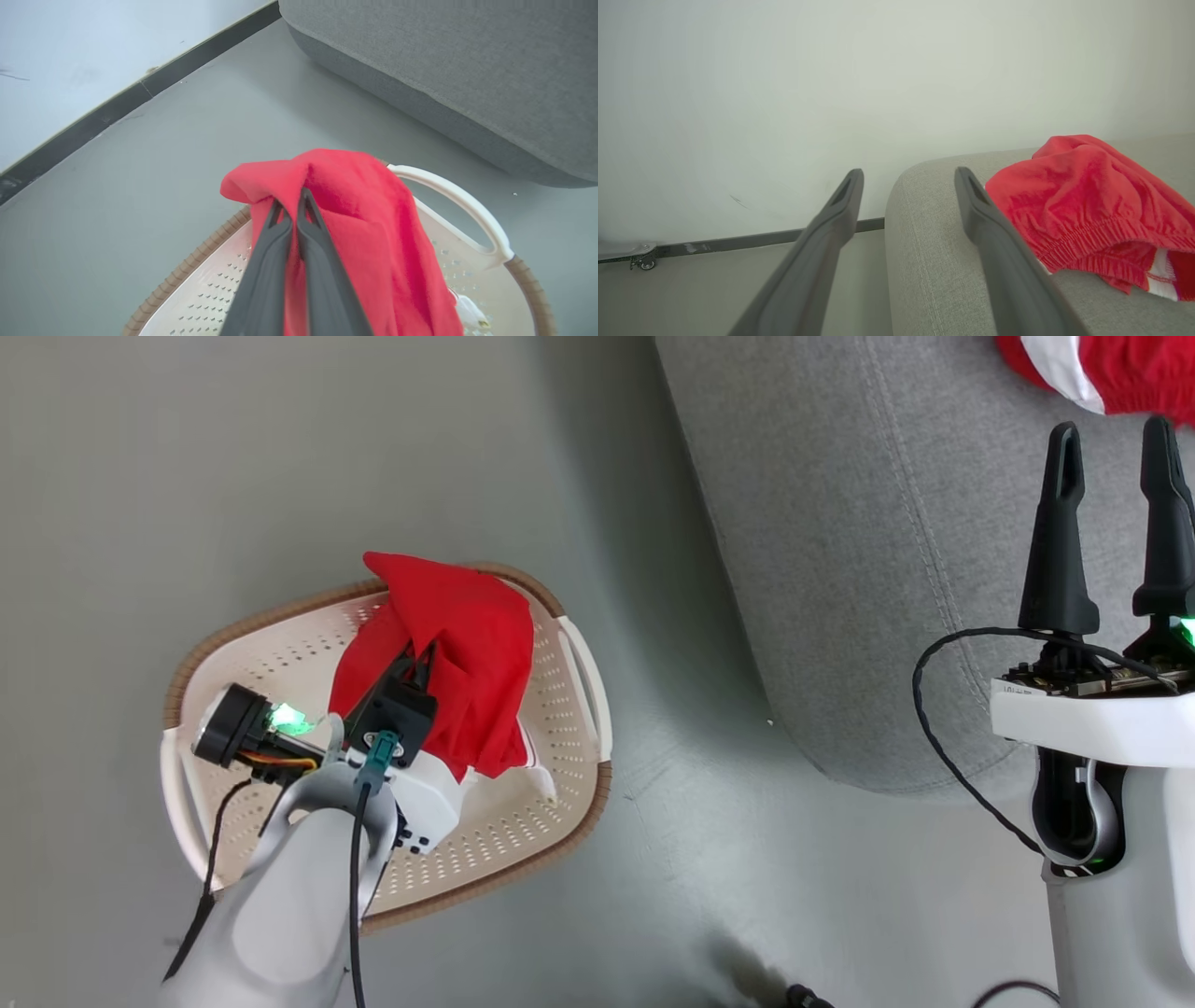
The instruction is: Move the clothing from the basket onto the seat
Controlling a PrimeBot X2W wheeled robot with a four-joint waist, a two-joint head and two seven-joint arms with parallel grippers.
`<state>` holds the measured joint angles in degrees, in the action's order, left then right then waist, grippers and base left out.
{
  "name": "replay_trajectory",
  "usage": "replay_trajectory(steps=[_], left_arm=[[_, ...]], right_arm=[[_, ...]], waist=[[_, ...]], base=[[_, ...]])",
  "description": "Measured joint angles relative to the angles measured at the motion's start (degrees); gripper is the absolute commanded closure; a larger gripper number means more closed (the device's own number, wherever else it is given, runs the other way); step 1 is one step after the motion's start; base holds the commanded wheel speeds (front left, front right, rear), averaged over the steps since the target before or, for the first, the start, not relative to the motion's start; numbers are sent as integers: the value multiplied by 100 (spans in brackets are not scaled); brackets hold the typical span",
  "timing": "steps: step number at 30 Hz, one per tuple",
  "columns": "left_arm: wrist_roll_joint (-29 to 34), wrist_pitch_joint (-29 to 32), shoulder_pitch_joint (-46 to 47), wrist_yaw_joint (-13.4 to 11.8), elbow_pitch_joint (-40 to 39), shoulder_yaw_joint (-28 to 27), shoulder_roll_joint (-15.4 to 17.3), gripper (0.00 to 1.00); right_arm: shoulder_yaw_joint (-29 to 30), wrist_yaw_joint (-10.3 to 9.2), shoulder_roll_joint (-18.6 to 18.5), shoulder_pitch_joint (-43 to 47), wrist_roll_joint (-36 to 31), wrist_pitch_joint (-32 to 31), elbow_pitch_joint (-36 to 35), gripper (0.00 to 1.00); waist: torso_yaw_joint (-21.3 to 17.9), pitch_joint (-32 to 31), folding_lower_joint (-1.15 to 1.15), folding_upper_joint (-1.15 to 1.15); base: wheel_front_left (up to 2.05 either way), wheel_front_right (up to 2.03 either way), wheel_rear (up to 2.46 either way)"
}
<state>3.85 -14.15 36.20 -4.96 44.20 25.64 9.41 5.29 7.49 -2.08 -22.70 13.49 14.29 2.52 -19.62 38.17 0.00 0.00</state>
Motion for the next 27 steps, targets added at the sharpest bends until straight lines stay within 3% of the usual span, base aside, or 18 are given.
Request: replay_trajectory(steps=[27], left_arm=[[-527, -2, -641, -482, -2194, -523, -14, 100]], right_arm=[[116, 0, -27, 12, -724, 1, 149, 0]], waist=[[944, -1216, 0, 0]], base=[[0, 0, 0]])
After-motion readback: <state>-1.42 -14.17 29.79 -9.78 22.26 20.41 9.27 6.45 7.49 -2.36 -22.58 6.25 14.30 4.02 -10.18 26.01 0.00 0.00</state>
